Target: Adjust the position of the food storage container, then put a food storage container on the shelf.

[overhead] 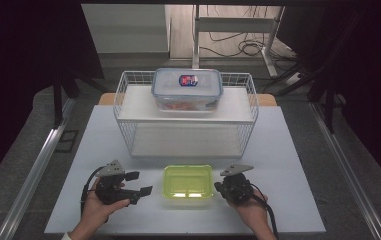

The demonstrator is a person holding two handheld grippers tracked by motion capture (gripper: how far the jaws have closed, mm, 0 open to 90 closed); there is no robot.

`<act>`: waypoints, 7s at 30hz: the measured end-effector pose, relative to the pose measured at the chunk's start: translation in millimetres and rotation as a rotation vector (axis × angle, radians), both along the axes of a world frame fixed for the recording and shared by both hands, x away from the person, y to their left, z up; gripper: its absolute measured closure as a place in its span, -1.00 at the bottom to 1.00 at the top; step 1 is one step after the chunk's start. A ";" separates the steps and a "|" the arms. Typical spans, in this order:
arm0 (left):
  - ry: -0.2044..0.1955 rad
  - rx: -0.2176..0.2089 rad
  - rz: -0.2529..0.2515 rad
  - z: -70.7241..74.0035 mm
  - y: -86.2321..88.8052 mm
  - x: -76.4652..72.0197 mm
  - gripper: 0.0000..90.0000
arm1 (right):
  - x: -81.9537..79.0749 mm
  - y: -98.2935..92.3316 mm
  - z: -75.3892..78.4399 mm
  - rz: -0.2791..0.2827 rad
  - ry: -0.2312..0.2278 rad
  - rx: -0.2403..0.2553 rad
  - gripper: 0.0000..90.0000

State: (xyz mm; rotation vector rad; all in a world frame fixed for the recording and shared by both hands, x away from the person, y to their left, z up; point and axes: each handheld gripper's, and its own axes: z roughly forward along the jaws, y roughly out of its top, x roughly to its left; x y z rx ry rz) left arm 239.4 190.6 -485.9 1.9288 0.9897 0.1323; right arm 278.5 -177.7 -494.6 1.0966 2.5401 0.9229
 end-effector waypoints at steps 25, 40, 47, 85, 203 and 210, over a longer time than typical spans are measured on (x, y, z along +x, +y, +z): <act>0.042 -0.006 0.021 -5.2 -3.7 3.0 -0.49 | -2.2 -32.5 15.4 -0.028 0.032 0.233 0.16; 0.112 -0.046 0.041 -11.0 -9.1 15.2 -0.49 | 1.4 -25.2 14.4 -0.034 0.058 0.283 -0.05; 0.162 -0.080 0.041 -16.3 -15.6 25.5 -0.43 | 3.3 -19.7 14.6 -0.031 0.066 0.303 -0.05; 0.247 -0.086 -0.007 -31.2 -49.0 42.4 0.44 | 23.8 -8.8 -5.5 -0.053 0.213 0.336 0.39; -0.110 -0.187 -0.001 128.0 -15.9 45.7 0.79 | 17.3 8.9 165.4 0.059 -0.222 0.428 0.75; -0.113 -0.200 -0.011 149.6 -13.5 56.7 0.78 | 25.7 10.1 186.7 0.059 -0.239 0.432 0.75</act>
